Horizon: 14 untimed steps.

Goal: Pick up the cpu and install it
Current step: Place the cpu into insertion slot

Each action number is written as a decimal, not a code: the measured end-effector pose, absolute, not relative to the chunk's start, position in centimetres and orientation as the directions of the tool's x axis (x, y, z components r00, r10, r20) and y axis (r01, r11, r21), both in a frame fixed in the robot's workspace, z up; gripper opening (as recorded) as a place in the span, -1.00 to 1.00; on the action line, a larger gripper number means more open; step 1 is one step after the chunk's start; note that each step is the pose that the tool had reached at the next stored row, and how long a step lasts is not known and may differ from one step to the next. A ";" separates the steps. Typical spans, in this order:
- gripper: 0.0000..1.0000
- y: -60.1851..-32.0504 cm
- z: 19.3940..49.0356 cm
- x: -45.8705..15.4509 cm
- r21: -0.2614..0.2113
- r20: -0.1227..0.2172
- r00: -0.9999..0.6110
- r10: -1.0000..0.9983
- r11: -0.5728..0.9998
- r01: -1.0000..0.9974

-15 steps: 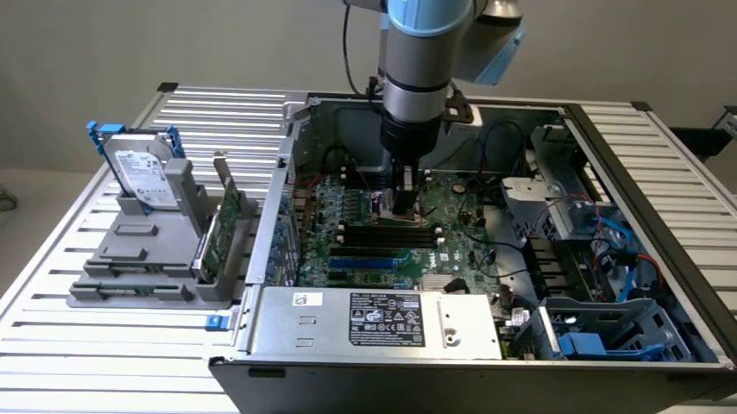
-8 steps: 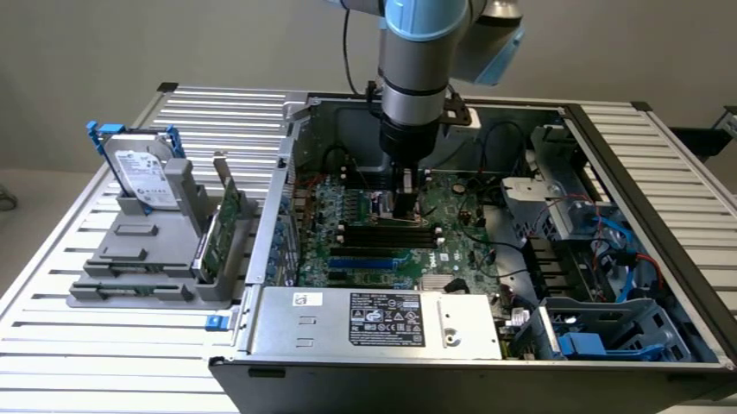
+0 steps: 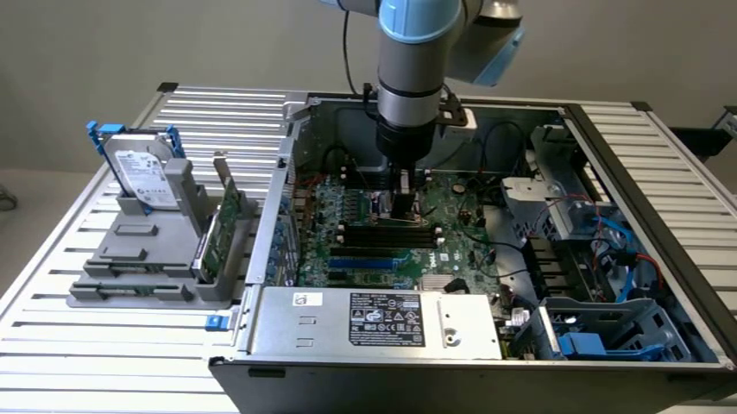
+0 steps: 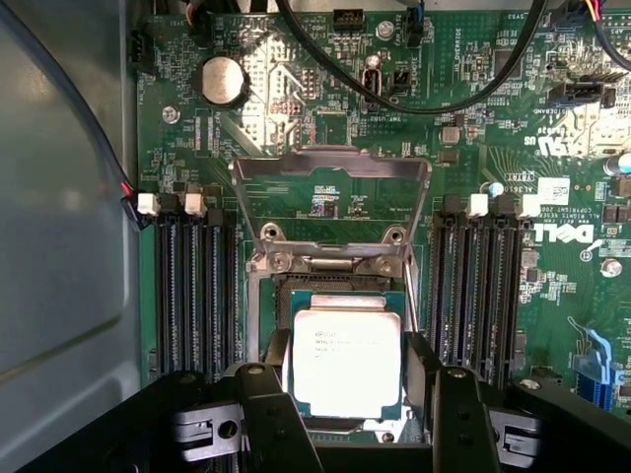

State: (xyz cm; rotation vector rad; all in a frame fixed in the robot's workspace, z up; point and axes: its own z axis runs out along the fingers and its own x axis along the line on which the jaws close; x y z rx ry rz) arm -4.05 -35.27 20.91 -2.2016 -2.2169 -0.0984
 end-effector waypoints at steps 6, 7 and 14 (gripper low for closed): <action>0.09 -35.1 20.7 -4.2 0.045 0.055 -0.011 0.998 0.008 0.999; 0.09 -35.1 20.7 -4.3 0.045 0.055 -0.011 0.998 0.008 0.999; 0.09 -35.0 20.4 -4.3 0.047 0.055 -0.012 0.998 0.009 0.999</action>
